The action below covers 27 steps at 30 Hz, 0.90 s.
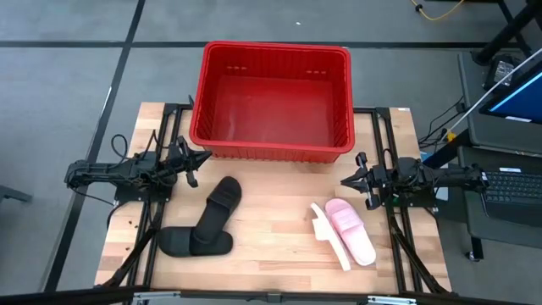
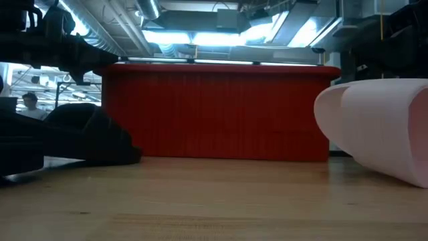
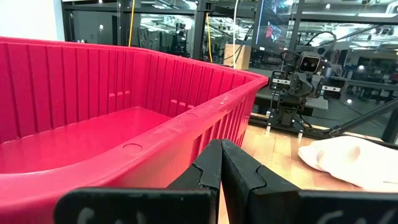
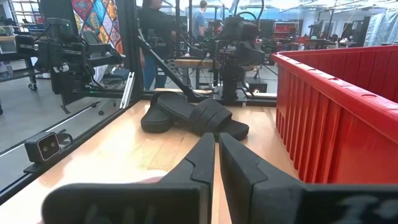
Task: Pick and place slides into bin
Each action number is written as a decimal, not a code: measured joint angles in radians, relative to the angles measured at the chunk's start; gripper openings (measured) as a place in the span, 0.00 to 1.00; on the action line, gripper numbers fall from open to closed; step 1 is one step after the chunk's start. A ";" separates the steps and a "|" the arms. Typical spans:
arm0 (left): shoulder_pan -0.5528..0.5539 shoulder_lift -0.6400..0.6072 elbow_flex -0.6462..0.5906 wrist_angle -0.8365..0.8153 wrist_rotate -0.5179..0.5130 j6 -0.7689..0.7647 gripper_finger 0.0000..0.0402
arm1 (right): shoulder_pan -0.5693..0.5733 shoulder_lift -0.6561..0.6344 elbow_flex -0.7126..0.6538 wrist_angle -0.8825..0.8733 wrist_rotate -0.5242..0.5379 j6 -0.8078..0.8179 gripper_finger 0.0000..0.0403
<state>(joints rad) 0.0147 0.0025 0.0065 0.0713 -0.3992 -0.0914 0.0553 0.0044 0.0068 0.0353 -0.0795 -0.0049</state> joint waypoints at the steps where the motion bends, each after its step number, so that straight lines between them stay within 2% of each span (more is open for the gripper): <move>1: 0.000 0.000 0.000 0.000 0.000 0.000 0.00 | 0.000 0.000 0.000 0.000 0.000 0.001 0.07; 23: 0.000 0.000 0.000 0.000 0.000 0.000 0.00 | 0.000 0.000 0.000 0.010 0.000 0.001 0.07; 27: 0.000 0.000 0.000 0.000 0.000 0.000 0.00 | 0.000 0.000 0.000 0.018 0.000 0.053 0.07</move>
<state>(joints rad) 0.0148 0.0025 0.0065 0.0711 -0.3993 -0.0914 0.0553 0.0041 0.0069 0.0528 -0.0795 0.0483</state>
